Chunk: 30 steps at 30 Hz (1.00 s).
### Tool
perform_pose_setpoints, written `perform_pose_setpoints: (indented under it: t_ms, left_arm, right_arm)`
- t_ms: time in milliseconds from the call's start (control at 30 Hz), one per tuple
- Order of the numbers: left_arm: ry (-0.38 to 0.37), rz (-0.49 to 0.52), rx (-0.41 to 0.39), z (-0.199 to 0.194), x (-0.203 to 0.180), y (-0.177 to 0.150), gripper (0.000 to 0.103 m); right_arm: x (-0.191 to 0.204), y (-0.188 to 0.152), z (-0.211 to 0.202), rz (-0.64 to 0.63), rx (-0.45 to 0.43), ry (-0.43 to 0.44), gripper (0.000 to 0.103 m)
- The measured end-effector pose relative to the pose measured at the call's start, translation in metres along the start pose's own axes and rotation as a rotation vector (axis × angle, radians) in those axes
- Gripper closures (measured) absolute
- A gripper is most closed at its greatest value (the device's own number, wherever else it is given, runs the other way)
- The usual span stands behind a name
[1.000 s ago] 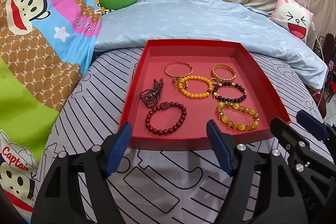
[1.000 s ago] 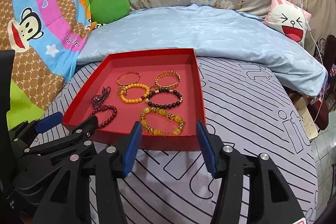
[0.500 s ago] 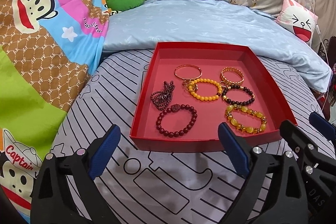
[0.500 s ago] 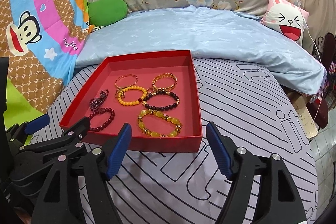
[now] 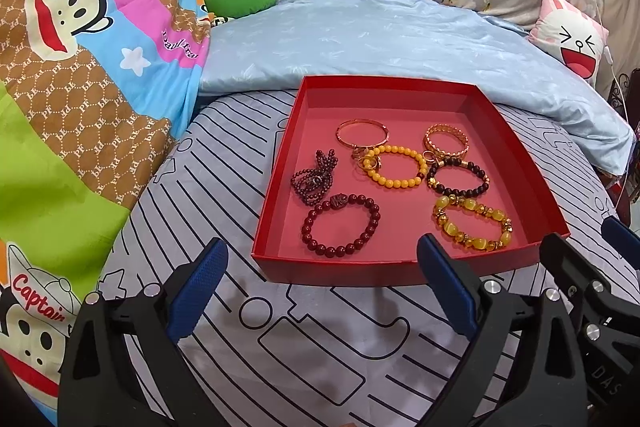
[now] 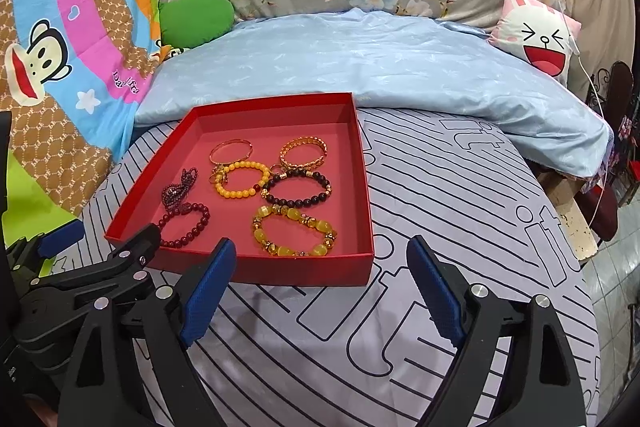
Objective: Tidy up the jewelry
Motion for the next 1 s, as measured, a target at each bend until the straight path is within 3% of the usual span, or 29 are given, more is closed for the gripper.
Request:
perform_pose_setpoints:
  t_ms: [300, 400, 1000]
  left_arm:
    - [0.002, 0.005, 0.004, 0.0008, -0.0005, -0.0012, 0.012]
    - [0.003, -0.002, 0.009, 0.0016, 0.0011, -0.0011, 0.012]
    - [0.006, -0.005, 0.012, 0.0018, 0.0019, -0.0023, 0.012]
  right_arm:
    - [-0.0014, -0.0014, 0.0011, 0.004, -0.001, -0.006, 0.016]
    - [-0.003, -0.0009, 0.0016, 0.013, -0.003, -0.011, 0.006]
    - [-0.0043, -0.0034, 0.0033, 0.029, 0.001, -0.007, 0.006]
Point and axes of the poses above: each gripper's, at about its wrist camera, not at the fingertips, and z roughly the way its jaws point, x to its left, y to its top, the point moved 2 cm from there along z, roughly the way its jaws point, and after that the axes turned 11 degrees about z, right-handed, at the moved point
